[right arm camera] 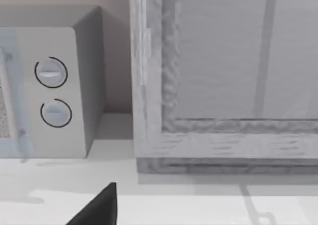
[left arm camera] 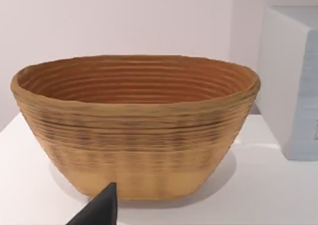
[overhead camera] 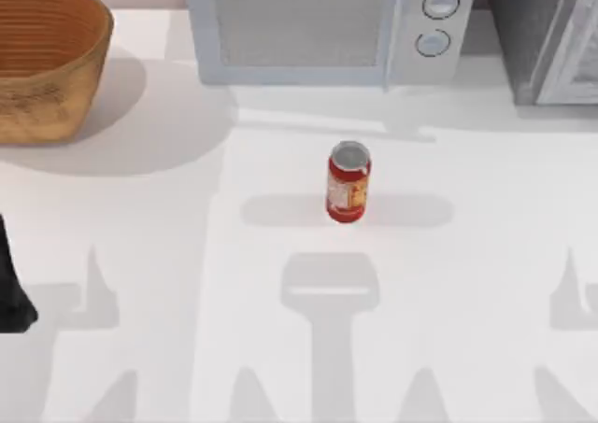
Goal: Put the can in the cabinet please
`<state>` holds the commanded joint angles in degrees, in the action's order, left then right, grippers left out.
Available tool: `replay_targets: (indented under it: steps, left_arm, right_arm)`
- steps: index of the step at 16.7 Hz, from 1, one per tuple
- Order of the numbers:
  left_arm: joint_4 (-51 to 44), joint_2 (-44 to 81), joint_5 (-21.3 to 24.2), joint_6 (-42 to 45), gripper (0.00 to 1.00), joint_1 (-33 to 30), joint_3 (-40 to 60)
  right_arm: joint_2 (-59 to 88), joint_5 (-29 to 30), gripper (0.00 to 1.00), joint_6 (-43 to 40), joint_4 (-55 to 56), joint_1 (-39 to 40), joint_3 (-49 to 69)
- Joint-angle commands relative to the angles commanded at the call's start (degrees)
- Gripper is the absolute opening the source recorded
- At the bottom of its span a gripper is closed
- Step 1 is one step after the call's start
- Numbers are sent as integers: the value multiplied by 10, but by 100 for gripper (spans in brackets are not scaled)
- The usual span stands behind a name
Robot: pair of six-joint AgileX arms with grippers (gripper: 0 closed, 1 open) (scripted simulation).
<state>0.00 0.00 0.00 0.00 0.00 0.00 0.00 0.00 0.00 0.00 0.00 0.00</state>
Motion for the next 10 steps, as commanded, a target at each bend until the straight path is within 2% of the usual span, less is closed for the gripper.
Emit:
replay_targets:
  steps: [5,10]
  left_arm:
    - [0,0,0,0,100,0,0]
    - [0,0,0,0,100,0,0]
  right_arm:
    - [15,5,100,-2,4,-26,0]
    - [99,32,100,-1,36,-181,11]
